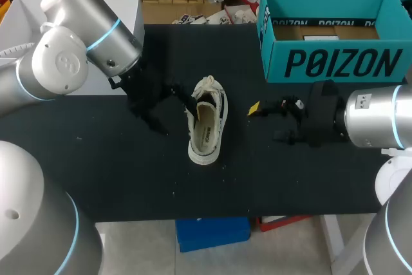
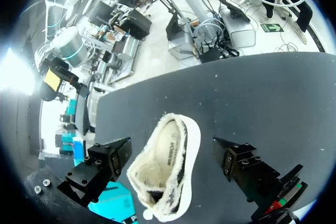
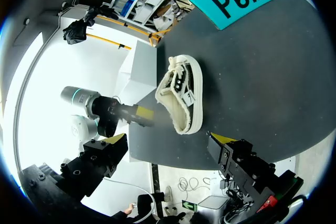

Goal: Take the shoe out of the shoebox, open the shoe tongue, remove and reinsert the insole, then place the shoe into the shoebox

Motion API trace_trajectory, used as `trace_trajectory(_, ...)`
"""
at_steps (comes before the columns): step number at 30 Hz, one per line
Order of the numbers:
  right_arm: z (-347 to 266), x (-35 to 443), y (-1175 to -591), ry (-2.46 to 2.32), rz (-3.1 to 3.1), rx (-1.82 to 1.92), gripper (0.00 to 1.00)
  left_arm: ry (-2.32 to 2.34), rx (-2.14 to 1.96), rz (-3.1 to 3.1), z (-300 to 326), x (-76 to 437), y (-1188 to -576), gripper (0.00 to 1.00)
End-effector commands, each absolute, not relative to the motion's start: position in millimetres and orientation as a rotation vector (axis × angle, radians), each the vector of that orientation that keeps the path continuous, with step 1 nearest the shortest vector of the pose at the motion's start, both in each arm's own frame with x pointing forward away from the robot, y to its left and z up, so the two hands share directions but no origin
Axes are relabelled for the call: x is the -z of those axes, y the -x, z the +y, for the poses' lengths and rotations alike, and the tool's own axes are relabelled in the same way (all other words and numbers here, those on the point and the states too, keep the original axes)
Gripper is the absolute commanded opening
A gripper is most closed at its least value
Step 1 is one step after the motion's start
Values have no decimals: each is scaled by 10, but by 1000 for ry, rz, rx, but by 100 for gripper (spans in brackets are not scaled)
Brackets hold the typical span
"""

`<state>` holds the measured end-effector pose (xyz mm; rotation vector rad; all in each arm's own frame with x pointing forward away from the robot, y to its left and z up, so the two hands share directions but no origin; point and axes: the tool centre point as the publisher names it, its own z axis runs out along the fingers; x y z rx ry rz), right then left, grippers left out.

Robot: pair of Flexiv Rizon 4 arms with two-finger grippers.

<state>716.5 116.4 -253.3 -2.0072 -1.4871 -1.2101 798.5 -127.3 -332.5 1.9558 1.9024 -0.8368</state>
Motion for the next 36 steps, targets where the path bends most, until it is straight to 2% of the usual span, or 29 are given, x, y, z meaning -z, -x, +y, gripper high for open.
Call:
trace_trajectory(1,1167,2531,-7163,2009,-1488,1208,100,-1973,778,1908,-1260,3286,-7959,100)
trace_trajectory(7,1167,2531,-7163,2009,-1488,1208,100,-2025,637,1920,-1192,3318,-8096,100)
trace_trajectory(25,1167,2531,-7163,2009,-1488,1208,100,-2004,629,1934,-1175,3333,-8319,100)
trace_trajectory(26,1167,2531,-7163,2009,-1488,1208,100,-1995,630,1935,-1181,3329,-8350,86)
trace_trajectory(28,1167,2531,-7163,2009,-1488,1208,100,-1973,632,1938,-1192,3322,-8427,47)
trace_trajectory(29,1167,2531,-7163,2009,-1488,1208,100,-1960,635,1940,-1202,3318,-8467,35)
trace_trajectory(31,1167,2531,-7163,2009,-1488,1208,100,-1932,643,1941,-1229,3302,-8543,2)
trace_trajectory(36,1167,2531,-7163,2009,-1488,1208,100,-1883,658,1950,-1301,3279,-8744,0)
